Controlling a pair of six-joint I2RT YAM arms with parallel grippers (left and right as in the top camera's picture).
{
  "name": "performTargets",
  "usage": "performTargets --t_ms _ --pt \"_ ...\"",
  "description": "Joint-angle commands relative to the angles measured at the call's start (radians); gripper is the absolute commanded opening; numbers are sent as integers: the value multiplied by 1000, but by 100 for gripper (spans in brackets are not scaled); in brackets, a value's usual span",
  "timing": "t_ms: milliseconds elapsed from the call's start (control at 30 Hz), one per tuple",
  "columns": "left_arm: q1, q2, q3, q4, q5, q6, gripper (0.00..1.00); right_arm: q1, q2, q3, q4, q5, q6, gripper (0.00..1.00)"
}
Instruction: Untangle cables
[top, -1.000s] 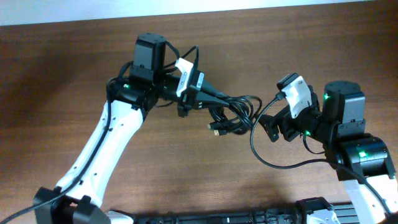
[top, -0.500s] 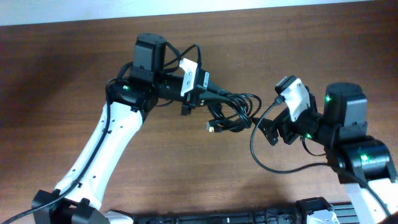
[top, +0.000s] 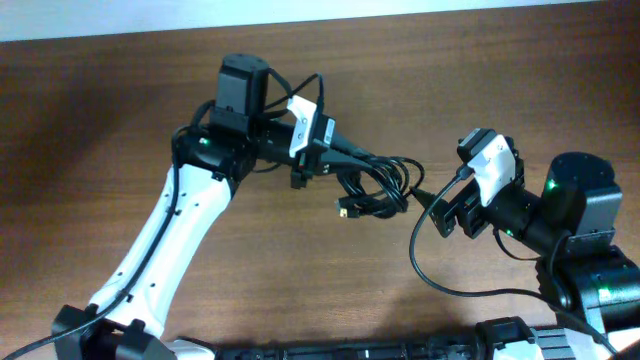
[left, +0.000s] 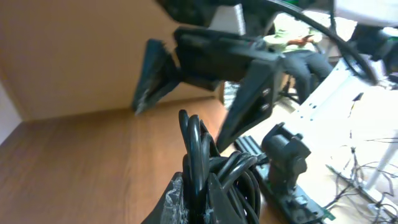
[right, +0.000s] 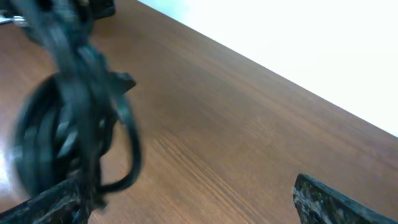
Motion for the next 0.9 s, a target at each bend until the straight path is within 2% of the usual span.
performTargets --t_ms 0,433,667,867 --pt "-25 -24 25 2 56 -6 0 -6 -1 -3 15 38 -6 99" --pt "-29 -24 25 2 -69 -6 0 -6 -1 -3 14 -71 -7 99" --pt "-37 -24 25 6 -13 -6 0 -6 0 -3 16 -71 -7 99" --pt "-36 -24 25 5 -70 -6 0 -6 0 -3 4 -71 -6 98"
